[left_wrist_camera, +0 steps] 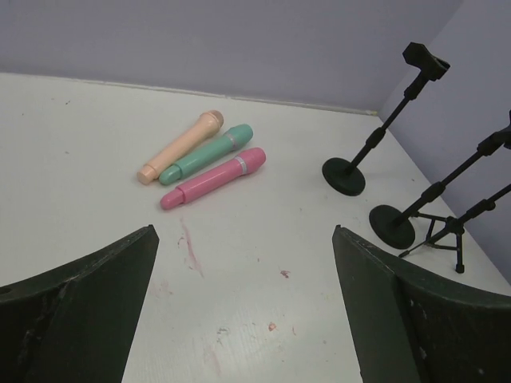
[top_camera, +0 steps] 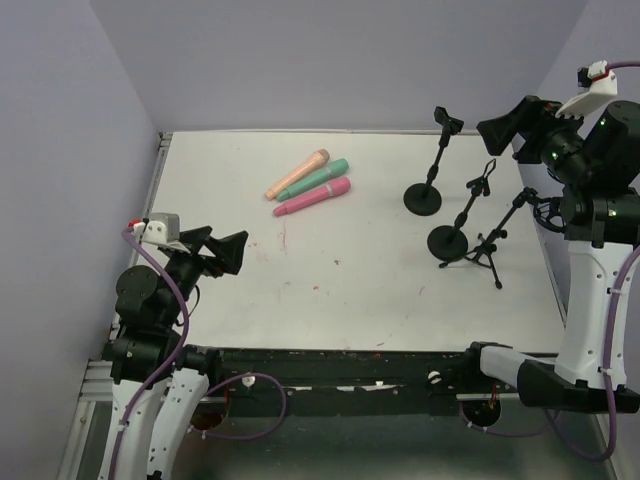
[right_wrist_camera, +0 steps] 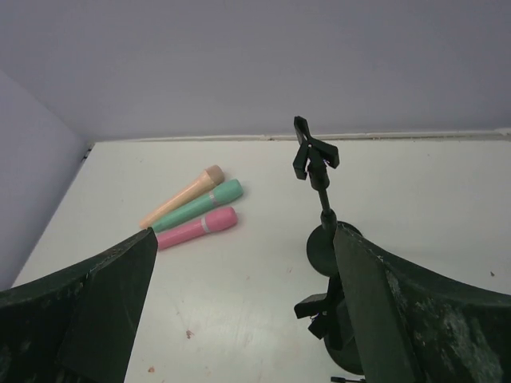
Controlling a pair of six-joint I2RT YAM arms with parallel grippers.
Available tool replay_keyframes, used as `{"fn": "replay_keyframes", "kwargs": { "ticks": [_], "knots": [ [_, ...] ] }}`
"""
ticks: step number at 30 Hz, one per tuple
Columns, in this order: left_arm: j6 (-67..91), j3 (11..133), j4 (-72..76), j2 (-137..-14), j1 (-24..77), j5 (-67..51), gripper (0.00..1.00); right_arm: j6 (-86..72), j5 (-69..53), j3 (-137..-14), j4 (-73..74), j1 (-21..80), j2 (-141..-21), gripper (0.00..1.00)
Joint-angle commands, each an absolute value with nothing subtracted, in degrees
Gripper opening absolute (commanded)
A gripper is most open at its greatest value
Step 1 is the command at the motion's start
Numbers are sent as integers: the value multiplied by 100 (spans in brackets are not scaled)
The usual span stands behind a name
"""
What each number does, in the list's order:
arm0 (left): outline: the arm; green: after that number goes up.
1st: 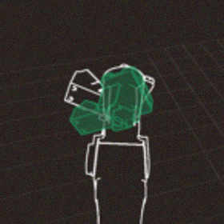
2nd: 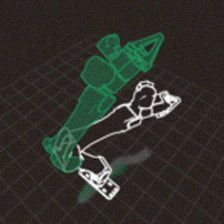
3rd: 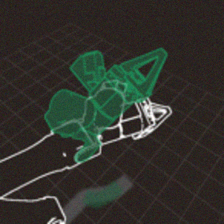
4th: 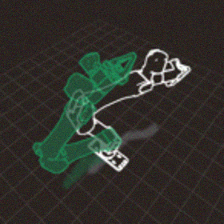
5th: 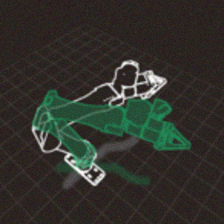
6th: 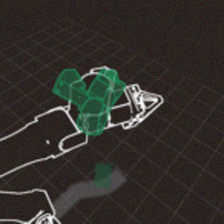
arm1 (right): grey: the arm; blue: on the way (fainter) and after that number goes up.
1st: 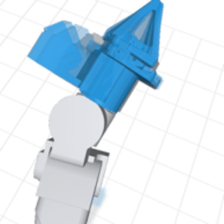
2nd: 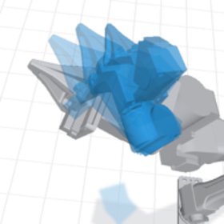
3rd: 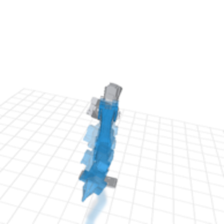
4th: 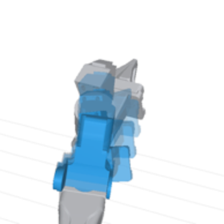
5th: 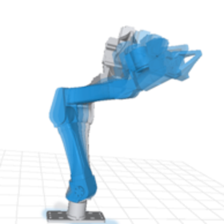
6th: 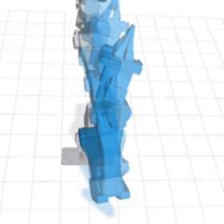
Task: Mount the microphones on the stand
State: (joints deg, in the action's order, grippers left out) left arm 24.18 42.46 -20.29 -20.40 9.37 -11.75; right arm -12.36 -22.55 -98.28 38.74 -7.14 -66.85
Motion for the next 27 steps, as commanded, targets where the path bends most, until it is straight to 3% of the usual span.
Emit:
{"fn": "replay_keyframes", "kwargs": {
  "ticks": [1,6,10,18,27],
  "knots": [
    [2575,4360,-2065,-2092,905,-1345,98,-1328,-2135,-10168,3911,-747,-6890,100],
    [2601,4342,-2039,-2171,905,-1388,98,-1100,-2582,-10362,3779,-747,-7154,100],
    [2689,4333,-1960,-2276,905,-1432,98,-345,-3627,-10538,3744,-721,-7487,100],
    [2883,4342,-2047,-2364,905,-1503,98,1309,-4236,-11654,4869,-396,-8446,100],
    [2962,4122,-2109,-2189,905,-1441,98,1214,-1796,-11856,4632,536,-9456,100]
  ]
}}
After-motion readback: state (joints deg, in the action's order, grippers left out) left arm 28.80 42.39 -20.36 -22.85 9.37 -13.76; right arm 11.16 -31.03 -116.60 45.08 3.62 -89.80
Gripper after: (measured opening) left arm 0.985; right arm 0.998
